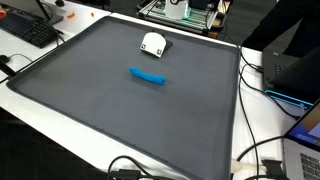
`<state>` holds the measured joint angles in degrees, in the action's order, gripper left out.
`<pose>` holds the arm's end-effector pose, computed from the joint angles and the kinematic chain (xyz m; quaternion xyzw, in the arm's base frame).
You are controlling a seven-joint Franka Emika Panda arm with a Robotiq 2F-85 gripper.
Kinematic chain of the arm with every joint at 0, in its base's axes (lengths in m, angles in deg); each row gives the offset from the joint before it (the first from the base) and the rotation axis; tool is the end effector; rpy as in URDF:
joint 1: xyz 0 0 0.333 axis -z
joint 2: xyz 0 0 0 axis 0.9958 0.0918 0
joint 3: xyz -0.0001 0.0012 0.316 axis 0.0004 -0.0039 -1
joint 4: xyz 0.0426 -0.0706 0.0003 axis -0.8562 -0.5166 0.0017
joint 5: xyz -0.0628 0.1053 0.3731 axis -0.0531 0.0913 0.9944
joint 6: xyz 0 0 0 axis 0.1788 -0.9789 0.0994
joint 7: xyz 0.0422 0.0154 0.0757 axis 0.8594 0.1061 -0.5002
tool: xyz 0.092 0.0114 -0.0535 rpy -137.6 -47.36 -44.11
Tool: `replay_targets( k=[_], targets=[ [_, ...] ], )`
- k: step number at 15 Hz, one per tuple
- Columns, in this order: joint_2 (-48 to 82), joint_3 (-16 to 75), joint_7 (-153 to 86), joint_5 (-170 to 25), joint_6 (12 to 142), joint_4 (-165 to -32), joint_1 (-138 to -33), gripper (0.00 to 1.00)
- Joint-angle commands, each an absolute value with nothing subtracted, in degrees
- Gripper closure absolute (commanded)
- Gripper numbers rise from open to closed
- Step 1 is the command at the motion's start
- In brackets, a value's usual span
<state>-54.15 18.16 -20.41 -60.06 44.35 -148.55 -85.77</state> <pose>0.2793 0.0695 0.5918 -0.9867 0.1092 -0.1100 0.0501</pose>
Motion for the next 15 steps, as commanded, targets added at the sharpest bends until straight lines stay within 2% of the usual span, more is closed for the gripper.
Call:
replay_targets(
  k=[1, 6, 11, 15],
  targets=[
    [-54.2, 17.8, -20.8, -59.7, 44.2, -148.4, -85.2, 0.0],
    [-54.2, 17.8, -20.8, -59.7, 44.2, -148.4, -85.2, 0.0],
    [-45.5, 13.6, -10.6, -54.2, 46.5, -150.0, -83.6, 0.0],
    [-37.6, 10.1, 0.1, -50.3, 53.7, -151.9, -82.6, 0.0]
  ],
)
